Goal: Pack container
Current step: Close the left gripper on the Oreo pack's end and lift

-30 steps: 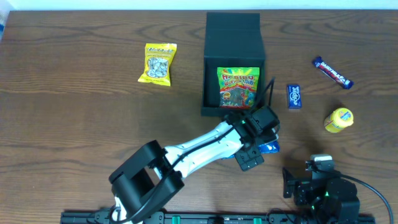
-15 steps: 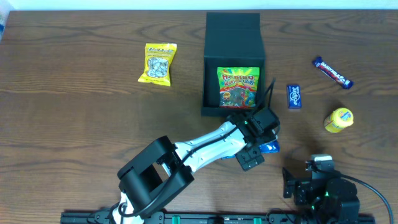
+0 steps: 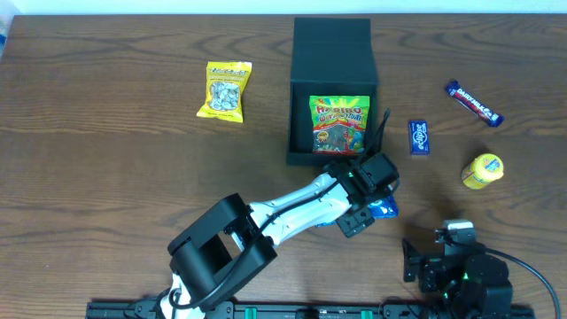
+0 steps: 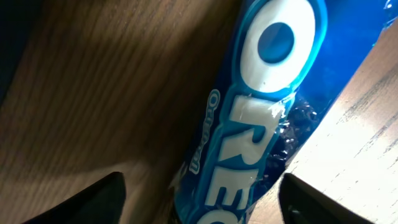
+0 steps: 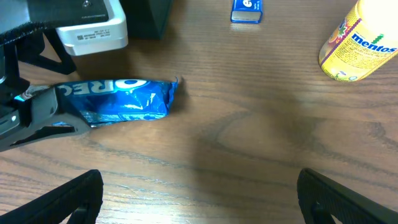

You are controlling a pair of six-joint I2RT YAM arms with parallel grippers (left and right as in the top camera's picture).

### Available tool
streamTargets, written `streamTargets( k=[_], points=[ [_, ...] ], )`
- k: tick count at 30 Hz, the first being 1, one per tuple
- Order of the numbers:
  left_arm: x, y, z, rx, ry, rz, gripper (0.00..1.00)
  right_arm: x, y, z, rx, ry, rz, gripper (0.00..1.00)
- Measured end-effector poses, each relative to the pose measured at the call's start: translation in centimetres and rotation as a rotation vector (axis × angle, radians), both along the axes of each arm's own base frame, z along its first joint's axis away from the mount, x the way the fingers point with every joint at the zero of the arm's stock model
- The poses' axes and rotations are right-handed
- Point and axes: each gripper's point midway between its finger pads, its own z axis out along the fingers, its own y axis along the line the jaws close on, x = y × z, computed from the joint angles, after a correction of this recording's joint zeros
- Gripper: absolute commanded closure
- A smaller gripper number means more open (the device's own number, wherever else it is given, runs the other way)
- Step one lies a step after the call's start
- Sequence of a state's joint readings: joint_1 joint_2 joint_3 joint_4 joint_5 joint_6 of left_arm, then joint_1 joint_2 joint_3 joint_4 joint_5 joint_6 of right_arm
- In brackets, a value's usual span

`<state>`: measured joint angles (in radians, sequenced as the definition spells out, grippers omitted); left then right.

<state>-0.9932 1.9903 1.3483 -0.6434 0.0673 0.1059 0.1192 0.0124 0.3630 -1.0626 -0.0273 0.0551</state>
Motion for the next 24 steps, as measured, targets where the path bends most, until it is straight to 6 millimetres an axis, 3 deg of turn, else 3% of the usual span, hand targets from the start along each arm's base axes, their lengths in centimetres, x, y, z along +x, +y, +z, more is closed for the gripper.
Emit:
streamTargets(
  k=[4,8,24],
  points=[
    [0.06,-0.2,0.04,-0.004,-0.01,0.002,0.25,0.0,0.0,0.0,0.0,0.0,0.0,0.01],
    [-0.01,-0.38,0.07,-0.006,-0.015,0.005,0.38,0.0,0.0,0.0,0.0,0.0,0.0,0.01],
    [-0.05,-0.42,0.07,-0.006,-0.015,0.016,0.56,0.0,0.0,0.0,0.0,0.0,0.0,0.01]
  ],
)
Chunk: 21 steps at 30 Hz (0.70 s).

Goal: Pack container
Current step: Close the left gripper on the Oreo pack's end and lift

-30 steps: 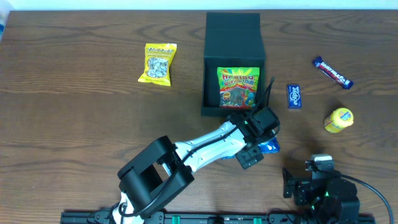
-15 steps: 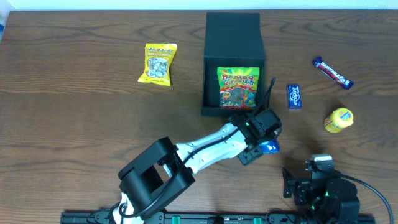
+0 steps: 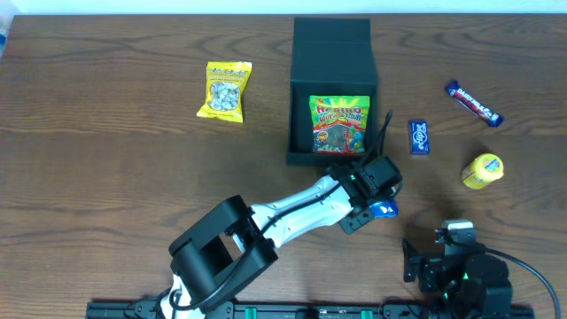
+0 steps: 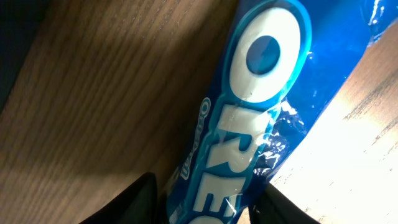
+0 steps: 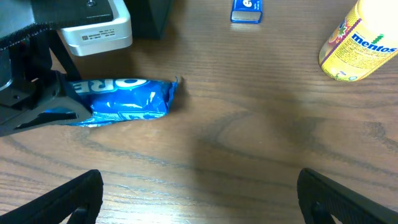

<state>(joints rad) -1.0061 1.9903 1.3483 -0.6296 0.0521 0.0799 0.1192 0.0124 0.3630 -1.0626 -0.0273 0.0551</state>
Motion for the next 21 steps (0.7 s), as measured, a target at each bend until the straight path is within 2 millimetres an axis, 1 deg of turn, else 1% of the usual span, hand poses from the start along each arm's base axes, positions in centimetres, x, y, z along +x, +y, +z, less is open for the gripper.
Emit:
streamTargets(
  k=[6,12,21],
  points=[
    [0.0,-0.01,0.0,0.0,0.0,0.001,0.68,0.0,0.0,0.0,0.0,0.0,0.0,0.01],
    [0.01,-0.02,0.01,-0.001,0.0,0.002,0.7,0.0,0.0,0.0,0.0,0.0,0.0,0.01],
    [0.03,-0.07,0.02,-0.004,0.0,0.006,0.79,0.0,0.0,0.0,0.0,0.0,0.0,0.01]
  ],
)
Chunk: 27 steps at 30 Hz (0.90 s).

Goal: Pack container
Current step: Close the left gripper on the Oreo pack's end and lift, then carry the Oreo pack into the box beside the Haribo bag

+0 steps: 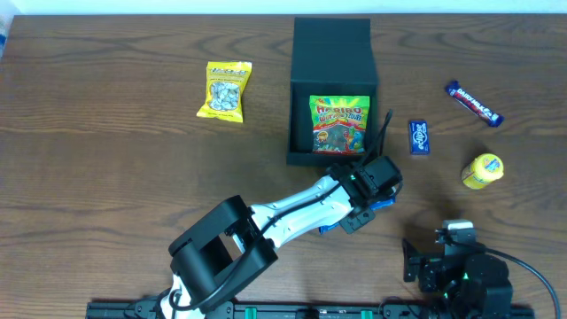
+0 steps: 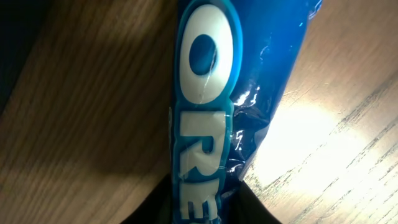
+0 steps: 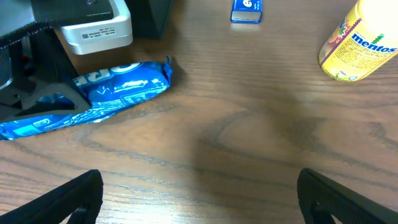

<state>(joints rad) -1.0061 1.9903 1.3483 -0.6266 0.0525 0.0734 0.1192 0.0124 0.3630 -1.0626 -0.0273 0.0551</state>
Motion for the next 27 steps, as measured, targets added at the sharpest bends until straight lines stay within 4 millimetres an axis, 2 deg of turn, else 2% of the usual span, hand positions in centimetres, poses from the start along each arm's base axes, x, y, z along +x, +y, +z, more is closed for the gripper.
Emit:
streamTargets(
  k=[5,11,14,16,19,27],
  points=[
    [0.1,-0.1,0.0,-0.005,-0.002,0.003,0.87,0.0,0.0,0.0,0.0,0.0,0.0,0.01],
    [0.0,-0.2,0.2,-0.01,-0.001,0.02,0.88,0.0,0.0,0.0,0.0,0.0,0.0,0.01],
    [0.0,-0.3,0.5,-0.017,-0.004,0.021,0.94,0.0,0.0,0.0,0.0,0.0,0.0,0.01],
    [0.0,-0.2,1.1,-0.025,-0.008,0.026,0.94,0.0,0.0,0.0,0.0,0.0,0.0,0.01],
    [-0.2,-0.1,2.5,-0.039,-0.014,0.033,0.94,0.0,0.0,0.0,0.0,0.0,0.0,0.01],
    [-0.9,1.0,9.6,-0.143,-0.063,0.069,0.94,0.0,0.0,0.0,0.0,0.0,0.0,0.01]
  ],
)
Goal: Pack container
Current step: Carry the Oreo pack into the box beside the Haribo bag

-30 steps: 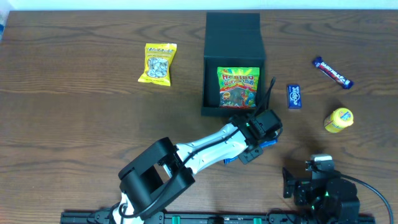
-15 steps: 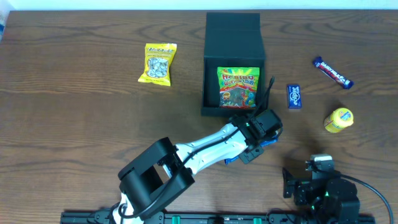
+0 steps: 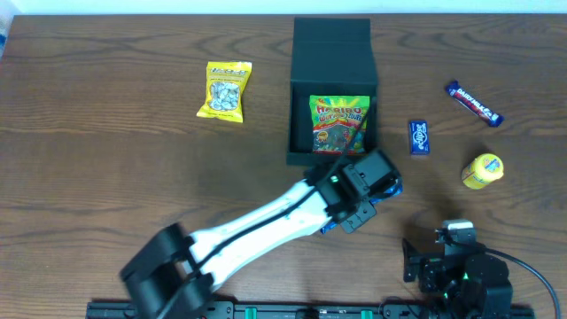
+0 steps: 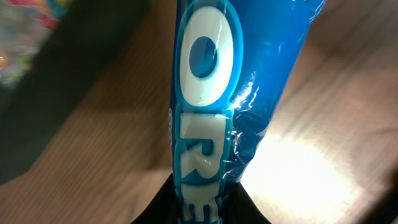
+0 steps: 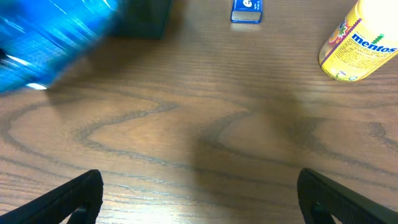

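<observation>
My left gripper (image 3: pixel 361 200) is shut on a blue Oreo pack (image 4: pixel 208 93), which stands out beyond the fingers, just in front of the black container (image 3: pixel 332 53). A bit of the pack (image 3: pixel 391 188) shows blue beside the wrist from overhead. A Haribo bag (image 3: pixel 339 124) lies in the container's open front part. In the left wrist view the jaws (image 4: pixel 200 202) pinch the pack's lower end, with the container's dark wall (image 4: pixel 62 74) at the upper left. The right gripper (image 5: pixel 202 193) rests open at the near right, holding nothing.
A yellow snack bag (image 3: pixel 228 90) lies left of the container. To its right are a small blue packet (image 3: pixel 419 136), a chocolate bar (image 3: pixel 474 103) and a yellow Mentos tub (image 3: pixel 482 170). The Oreo pack (image 5: pixel 43 43) shows as a blur in the right wrist view.
The left gripper has gone up and toward the container with the Oreo pack. The pack is off the table, and the container now shows in the left wrist view. The right arm has not moved.
The left gripper stood open astride the Oreo pack lying flat on the table. Its fingers were then closer in on the pack. Then they were shut on it with one end tilted up. Now the pack hangs in the grip by the container's front.
</observation>
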You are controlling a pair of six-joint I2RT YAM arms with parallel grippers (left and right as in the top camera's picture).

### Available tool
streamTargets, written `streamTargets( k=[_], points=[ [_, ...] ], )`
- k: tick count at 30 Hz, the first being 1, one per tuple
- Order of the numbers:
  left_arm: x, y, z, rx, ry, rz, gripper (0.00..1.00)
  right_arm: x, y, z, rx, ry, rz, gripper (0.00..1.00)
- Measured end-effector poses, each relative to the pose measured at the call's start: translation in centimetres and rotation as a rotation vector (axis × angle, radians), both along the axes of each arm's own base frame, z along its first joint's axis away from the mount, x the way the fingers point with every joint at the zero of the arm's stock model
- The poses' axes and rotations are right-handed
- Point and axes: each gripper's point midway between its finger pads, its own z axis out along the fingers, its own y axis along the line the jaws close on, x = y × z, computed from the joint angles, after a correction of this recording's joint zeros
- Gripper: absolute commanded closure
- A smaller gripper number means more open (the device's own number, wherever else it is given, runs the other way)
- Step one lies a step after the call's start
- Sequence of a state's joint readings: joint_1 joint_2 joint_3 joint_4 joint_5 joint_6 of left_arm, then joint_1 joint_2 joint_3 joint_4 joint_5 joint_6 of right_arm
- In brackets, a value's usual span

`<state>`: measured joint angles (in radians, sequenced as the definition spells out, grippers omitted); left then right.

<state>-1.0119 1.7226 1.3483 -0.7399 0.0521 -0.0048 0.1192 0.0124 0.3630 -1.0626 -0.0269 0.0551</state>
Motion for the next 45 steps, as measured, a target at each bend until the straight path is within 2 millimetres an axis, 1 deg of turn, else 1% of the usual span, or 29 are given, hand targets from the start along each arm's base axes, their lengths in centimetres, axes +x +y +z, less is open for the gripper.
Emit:
streamTargets(
  k=[3,5,8,9,12,16,18,20,21,22,24,27,29,32,34,38,45],
  points=[
    [-0.4,0.8,3.1,-0.05,-0.028,0.026,0.94,0.0,0.0,0.0,0.0,0.0,0.0,0.01],
    [-0.4,1.5,4.8,-0.081,-0.047,0.062,0.95,0.0,0.0,0.0,0.0,0.0,0.0,0.01],
    [0.5,3.1,7.0,-0.109,-0.081,0.164,0.94,0.0,0.0,0.0,0.0,0.0,0.0,0.01],
    [1.1,3.6,7.6,-0.116,-0.092,0.209,0.94,0.0,0.0,0.0,0.0,0.0,0.0,0.01],
    [3.7,4.9,9.3,-0.148,-0.128,0.359,0.94,0.0,0.0,0.0,0.0,0.0,0.0,0.01],
    [7.9,6.4,11.6,-0.194,-0.187,0.572,0.94,0.0,0.0,0.0,0.0,0.0,0.0,0.01],
    [9.8,6.7,12.3,-0.206,-0.209,0.65,0.94,0.0,0.0,0.0,0.0,0.0,0.0,0.01],
    [11.9,6.8,12.5,-0.204,-0.217,0.721,0.94,0.0,0.0,0.0,0.0,0.0,0.0,0.01],
    [12.9,6.7,12.3,-0.2,-0.218,0.752,0.94,0.0,0.0,0.0,0.0,0.0,0.0,0.01],
    [13.6,6.5,12.0,-0.196,-0.218,0.768,0.94,0.0,0.0,0.0,0.0,0.0,0.0,0.01],
    [15.2,6.8,10.8,-0.171,-0.208,0.818,0.94,0.0,0.0,0.0,0.0,0.0,0.0,0.01],
    [17.2,7.1,8.0,-0.13,-0.183,0.882,0.94,0.0,0.0,0.0,0.0,0.0,0.0,0.01],
    [18.2,7.5,5.7,-0.093,-0.16,0.917,0.95,0.0,0.0,0.0,0.0,0.0,0.0,0.01],
    [19.1,8.1,2.7,-0.044,-0.128,0.953,0.94,0.0,0.0,0.0,0.0,0.0,0.0,0.01],
    [19.7,8.2,1.1,-0.027,-0.115,0.967,0.94,0.0,0.0,0.0,0.0,0.0,0.0,0.01],
    [20.2,7.8,-0.4,-0.027,-0.104,0.978,0.95,0.0,0.0,0.0,0.0,0.0,0.0,0.01],
    [20.0,7.7,-1.8,-0.007,-0.078,0.986,0.94,0.0,0.0,0.0,0.0,0.0,0.0,0.01]
  ],
)
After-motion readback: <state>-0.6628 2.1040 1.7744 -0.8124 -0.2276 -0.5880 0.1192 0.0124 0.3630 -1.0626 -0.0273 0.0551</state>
